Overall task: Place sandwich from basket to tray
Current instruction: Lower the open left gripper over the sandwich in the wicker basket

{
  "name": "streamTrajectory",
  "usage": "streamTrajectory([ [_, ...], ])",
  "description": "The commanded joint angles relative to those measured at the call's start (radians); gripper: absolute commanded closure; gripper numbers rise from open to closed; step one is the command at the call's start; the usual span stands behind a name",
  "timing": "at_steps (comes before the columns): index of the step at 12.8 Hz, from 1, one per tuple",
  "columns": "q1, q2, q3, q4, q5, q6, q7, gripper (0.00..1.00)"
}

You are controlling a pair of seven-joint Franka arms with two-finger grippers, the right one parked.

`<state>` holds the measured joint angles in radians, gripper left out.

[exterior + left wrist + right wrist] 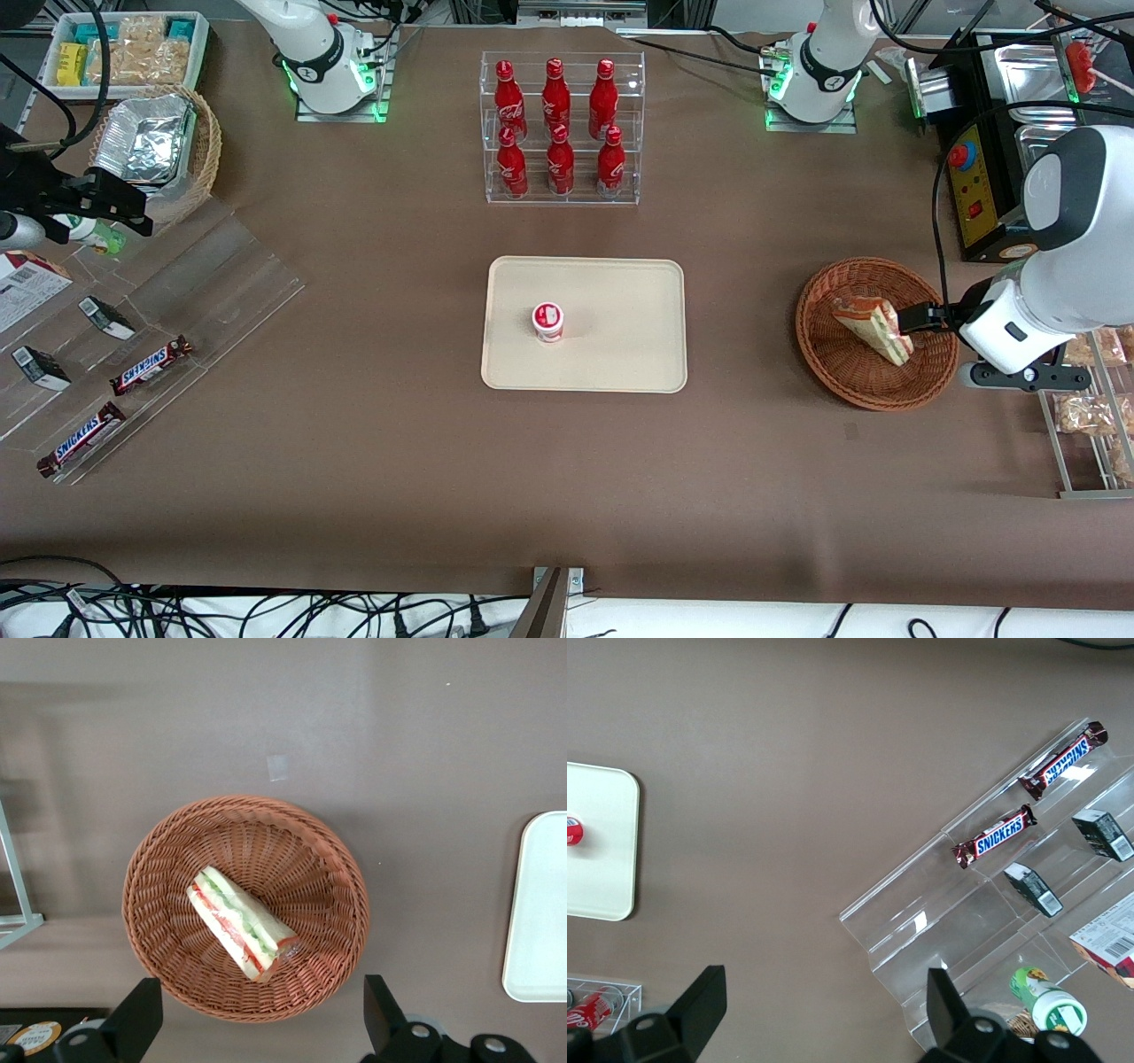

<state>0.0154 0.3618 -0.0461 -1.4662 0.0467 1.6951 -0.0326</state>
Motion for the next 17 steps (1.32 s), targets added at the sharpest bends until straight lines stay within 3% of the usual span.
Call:
streamTrajectory([
  [1, 0.066, 0.006, -0.006, 0.015, -0.014, -0.028, -0.067, 0.00],
  [2, 0.083, 0.006, -0.004, 0.006, -0.052, -0.028, -0.075, 0.00],
  [10, 0.071, 0.003, -0.018, -0.157, -0.045, 0.106, -0.481, 0.00],
  [13, 0.066, -0.041, -0.018, -0.293, -0.038, 0.242, -0.598, 0.00],
  [17, 0.057, -0.103, -0.052, -0.522, 0.129, 0.471, -0.802, 0.00],
])
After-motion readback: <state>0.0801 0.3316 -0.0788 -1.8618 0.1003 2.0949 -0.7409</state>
